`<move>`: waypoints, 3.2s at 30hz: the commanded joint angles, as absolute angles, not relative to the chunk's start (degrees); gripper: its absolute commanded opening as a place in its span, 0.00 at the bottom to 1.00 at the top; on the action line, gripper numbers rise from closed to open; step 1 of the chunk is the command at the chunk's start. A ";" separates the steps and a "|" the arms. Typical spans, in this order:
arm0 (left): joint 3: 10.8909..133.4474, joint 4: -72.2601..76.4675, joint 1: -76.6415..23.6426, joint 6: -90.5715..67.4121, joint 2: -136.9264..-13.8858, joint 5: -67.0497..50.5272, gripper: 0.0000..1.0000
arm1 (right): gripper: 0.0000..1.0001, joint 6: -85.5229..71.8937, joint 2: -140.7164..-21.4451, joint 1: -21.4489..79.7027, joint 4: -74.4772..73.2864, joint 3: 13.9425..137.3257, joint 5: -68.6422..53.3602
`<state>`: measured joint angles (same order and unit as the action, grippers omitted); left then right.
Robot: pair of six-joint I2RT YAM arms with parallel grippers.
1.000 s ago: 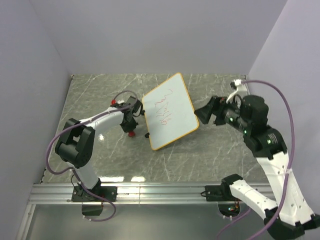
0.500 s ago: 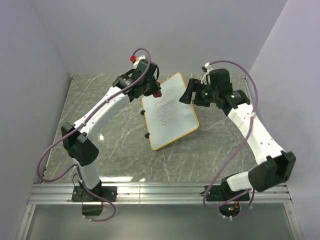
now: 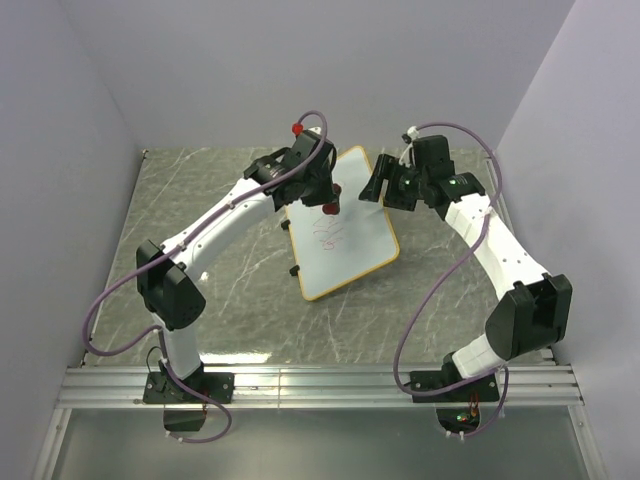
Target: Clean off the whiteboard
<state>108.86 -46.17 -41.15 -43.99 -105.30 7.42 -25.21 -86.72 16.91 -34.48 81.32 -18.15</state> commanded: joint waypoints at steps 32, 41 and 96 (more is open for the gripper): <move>124.81 -40.35 -37.45 -38.31 -120.76 -5.80 0.00 | 0.33 -27.25 -95.10 14.77 -22.94 80.16 -34.70; 124.53 -35.51 -30.50 -37.71 -124.71 -9.14 0.00 | 0.05 -26.28 -95.62 14.85 -21.71 77.52 -36.83; 77.61 -17.23 -27.60 -41.92 -117.60 -12.31 0.00 | 0.00 -30.32 -96.16 15.03 -19.52 77.17 -36.47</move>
<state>82.98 -9.58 -24.93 -42.74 -113.89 -11.79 -32.14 -97.47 11.99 -22.90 78.28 -35.64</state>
